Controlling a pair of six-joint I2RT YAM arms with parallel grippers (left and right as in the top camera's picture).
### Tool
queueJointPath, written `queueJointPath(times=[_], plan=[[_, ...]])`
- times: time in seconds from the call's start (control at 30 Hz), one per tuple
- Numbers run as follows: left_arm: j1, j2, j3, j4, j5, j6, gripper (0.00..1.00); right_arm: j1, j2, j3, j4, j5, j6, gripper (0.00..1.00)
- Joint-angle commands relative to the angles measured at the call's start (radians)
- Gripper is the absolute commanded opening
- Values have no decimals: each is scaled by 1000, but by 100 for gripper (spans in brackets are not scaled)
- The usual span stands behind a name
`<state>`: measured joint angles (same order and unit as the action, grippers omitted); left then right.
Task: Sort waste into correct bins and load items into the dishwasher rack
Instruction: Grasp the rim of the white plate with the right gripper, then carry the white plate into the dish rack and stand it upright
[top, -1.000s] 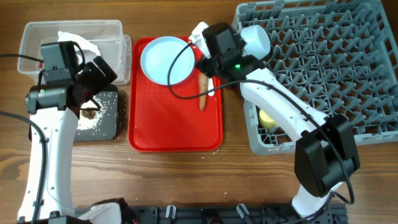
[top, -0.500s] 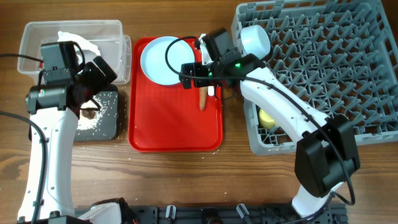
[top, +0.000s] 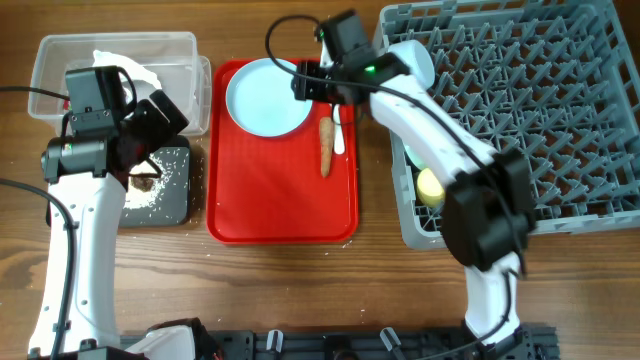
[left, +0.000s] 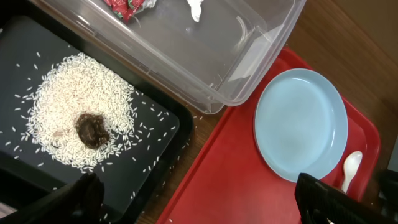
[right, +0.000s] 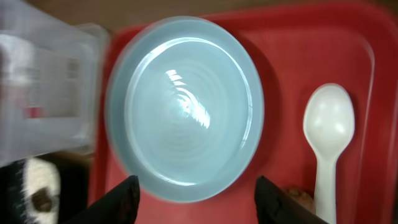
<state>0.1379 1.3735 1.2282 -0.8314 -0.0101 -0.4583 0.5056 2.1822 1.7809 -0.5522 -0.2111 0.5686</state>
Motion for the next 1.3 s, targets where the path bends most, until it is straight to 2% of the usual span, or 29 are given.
queueJointPath(times=[0.0, 0.27, 0.43, 0.53, 0.6, 0.8, 1.03, 1.07, 1.2, 1.27], plan=[[5, 0, 14, 0, 1, 2, 100, 2, 78, 3, 26, 25, 99, 50], [5, 0, 14, 0, 1, 2, 100, 6, 164, 1, 49, 31, 130, 30], [5, 0, 14, 0, 1, 2, 100, 15, 187, 1, 59, 32, 141, 25], [5, 0, 14, 0, 1, 2, 100, 15, 187, 1, 58, 35, 141, 9], [5, 0, 14, 0, 1, 2, 100, 15, 187, 1, 58, 35, 141, 4], [5, 0, 14, 0, 1, 2, 100, 12, 180, 9, 54, 5, 140, 4], [5, 0, 14, 0, 1, 2, 100, 3, -66, 9, -33, 112, 8, 4], [5, 0, 14, 0, 1, 2, 100, 3, -114, 9, -52, 148, -21, 4], [5, 0, 14, 0, 1, 2, 100, -9, -303, 9, -129, 328, -296, 4], [5, 0, 14, 0, 1, 2, 100, -22, -399, 9, -197, 480, -336, 4]])
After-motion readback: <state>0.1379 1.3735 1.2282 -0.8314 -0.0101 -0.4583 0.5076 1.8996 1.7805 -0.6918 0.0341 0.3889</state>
